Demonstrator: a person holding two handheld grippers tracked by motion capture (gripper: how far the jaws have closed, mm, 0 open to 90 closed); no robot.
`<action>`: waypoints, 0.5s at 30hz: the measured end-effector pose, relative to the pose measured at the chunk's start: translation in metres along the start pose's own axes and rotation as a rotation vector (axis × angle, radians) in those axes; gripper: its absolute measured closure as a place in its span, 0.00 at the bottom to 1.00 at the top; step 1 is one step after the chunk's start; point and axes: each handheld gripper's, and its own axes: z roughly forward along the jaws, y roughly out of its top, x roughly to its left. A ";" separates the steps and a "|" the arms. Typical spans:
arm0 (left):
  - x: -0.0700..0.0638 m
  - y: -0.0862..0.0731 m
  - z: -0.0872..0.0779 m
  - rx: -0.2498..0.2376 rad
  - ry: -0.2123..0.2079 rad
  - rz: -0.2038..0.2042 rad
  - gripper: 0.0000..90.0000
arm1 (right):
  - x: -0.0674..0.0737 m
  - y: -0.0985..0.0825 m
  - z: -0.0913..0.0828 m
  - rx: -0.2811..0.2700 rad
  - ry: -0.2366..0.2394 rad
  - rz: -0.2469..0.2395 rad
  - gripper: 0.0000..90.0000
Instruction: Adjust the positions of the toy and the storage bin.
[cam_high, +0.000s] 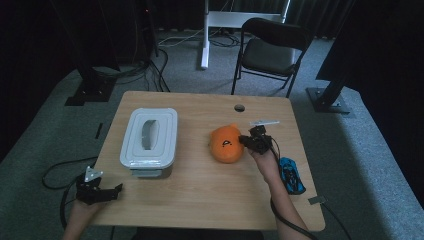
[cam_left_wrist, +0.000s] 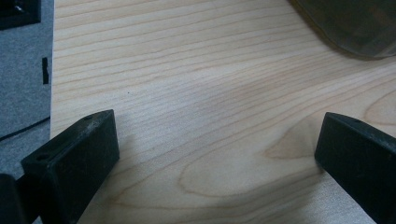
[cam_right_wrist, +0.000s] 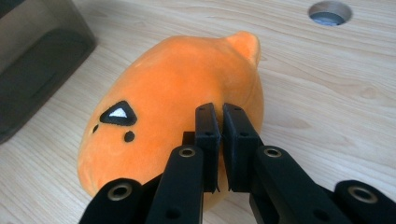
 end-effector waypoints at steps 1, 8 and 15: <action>0.000 0.000 0.000 0.000 0.000 0.000 0.00 | -0.004 -0.005 -0.003 0.001 -0.002 0.011 0.94; 0.000 0.000 0.000 0.000 0.000 0.000 0.00 | -0.006 -0.011 -0.005 0.005 0.017 0.022 0.89; 0.000 0.000 0.000 0.000 0.000 0.000 0.00 | -0.007 -0.010 -0.008 0.000 0.039 0.034 0.76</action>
